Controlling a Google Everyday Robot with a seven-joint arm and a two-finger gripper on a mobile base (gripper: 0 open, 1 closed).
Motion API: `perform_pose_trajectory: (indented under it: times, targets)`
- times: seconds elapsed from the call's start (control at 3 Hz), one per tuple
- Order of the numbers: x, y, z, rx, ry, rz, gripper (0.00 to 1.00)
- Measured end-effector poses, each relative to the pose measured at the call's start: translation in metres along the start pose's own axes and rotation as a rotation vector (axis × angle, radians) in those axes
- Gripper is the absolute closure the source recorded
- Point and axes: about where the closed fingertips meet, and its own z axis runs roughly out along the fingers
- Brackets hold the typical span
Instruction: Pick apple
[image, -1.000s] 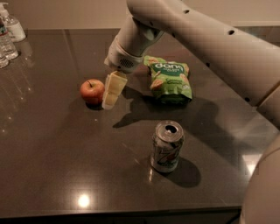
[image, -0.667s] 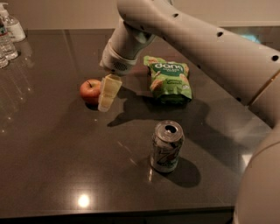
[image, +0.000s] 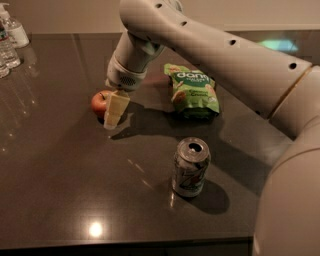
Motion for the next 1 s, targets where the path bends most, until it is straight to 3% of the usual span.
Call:
perform_pose_trajectory:
  times: [0.67, 1.0]
  targets:
    - [-0.006, 0.004, 0.001, -0.020, -0.002, 0.001, 0.59]
    - [-0.010, 0.008, -0.015, -0.024, 0.002, -0.001, 0.82]
